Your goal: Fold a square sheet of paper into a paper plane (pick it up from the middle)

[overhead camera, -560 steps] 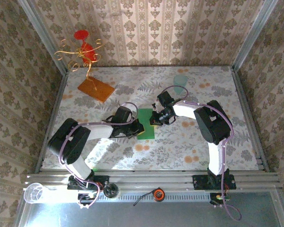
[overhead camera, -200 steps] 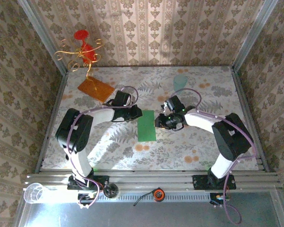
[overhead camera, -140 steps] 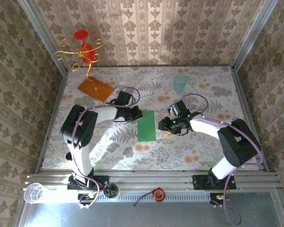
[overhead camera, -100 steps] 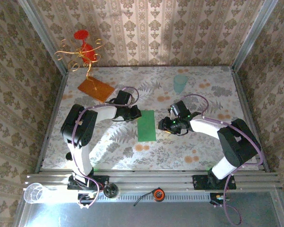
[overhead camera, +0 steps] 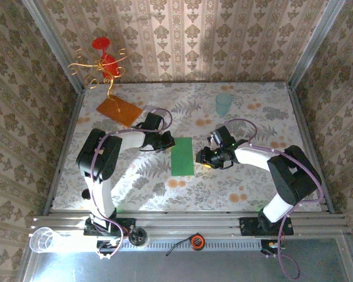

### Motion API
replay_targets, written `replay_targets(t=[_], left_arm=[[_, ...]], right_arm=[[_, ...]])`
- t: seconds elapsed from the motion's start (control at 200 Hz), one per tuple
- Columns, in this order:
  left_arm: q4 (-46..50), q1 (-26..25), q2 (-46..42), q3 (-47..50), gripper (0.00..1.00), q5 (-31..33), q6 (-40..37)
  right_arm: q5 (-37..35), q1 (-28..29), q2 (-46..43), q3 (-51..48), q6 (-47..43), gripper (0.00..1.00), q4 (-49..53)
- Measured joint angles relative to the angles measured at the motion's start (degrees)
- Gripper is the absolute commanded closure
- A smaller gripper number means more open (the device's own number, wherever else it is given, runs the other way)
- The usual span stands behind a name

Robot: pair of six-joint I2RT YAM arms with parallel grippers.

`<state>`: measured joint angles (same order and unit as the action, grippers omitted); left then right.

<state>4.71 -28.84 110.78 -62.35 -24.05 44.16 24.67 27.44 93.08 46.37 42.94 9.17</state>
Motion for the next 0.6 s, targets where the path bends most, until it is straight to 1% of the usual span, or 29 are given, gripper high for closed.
replay_targets(t=[0.26,0.445,0.6], left_arm=[[0.1,0.0,0.0,0.0,0.93,0.4,1.3],[0.9,0.0,0.1,-0.4,0.94,1.0,2.2],[1.6,-0.3,0.2,-1.0,0.93,1.0,2.1]], right_arm=[[2.6,1.9,0.0,-2.8,2.6,0.59,-0.2],[3.4,3.3,0.0,-3.3,3.9,0.65,-0.2],[4.1,4.0,0.0,-3.3,4.0,0.66,-0.2]])
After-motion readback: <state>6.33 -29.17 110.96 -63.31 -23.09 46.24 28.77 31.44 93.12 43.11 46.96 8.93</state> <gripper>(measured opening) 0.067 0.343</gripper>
